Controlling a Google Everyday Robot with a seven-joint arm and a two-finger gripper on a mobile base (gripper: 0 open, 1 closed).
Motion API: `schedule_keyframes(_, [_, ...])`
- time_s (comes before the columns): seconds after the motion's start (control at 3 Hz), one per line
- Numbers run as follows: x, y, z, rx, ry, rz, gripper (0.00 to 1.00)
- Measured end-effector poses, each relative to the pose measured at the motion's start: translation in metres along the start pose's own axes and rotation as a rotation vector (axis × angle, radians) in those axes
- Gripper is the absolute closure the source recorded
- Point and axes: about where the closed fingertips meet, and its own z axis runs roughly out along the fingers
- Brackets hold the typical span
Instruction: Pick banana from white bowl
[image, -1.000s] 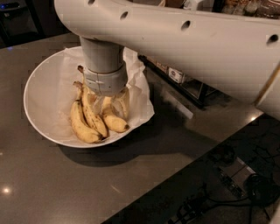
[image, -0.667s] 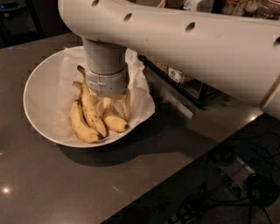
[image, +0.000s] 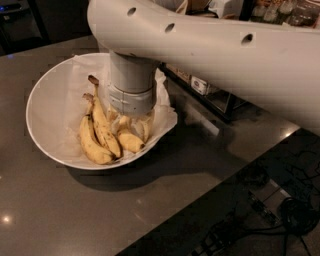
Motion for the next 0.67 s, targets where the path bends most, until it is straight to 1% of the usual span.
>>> schedule_keyframes(0.33, [0.0,0.0009,0.001,0.012,-0.012,0.012,0.44])
schedule_keyframes(0.67, [0.0,0.0009,0.001,0.012,-0.012,0.012,0.46])
